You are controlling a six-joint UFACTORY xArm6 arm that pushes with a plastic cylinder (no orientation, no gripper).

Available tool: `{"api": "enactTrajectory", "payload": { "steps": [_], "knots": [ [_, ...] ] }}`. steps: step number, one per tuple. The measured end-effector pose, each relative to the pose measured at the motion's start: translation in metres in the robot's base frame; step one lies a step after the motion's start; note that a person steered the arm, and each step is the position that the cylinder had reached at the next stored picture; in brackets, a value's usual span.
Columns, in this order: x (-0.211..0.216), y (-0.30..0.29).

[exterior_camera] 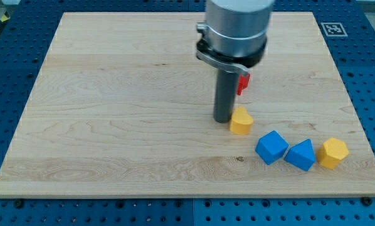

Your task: Push the yellow heart into the blue triangle

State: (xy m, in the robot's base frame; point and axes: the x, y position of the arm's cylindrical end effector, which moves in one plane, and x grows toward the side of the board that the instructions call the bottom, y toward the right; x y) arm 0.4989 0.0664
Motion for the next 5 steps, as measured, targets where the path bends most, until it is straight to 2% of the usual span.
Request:
{"api": "enactTrajectory", "payload": {
  "steps": [3,5],
  "knots": [
    [0.012,0.09],
    [0.006,0.107]
  ]
}}
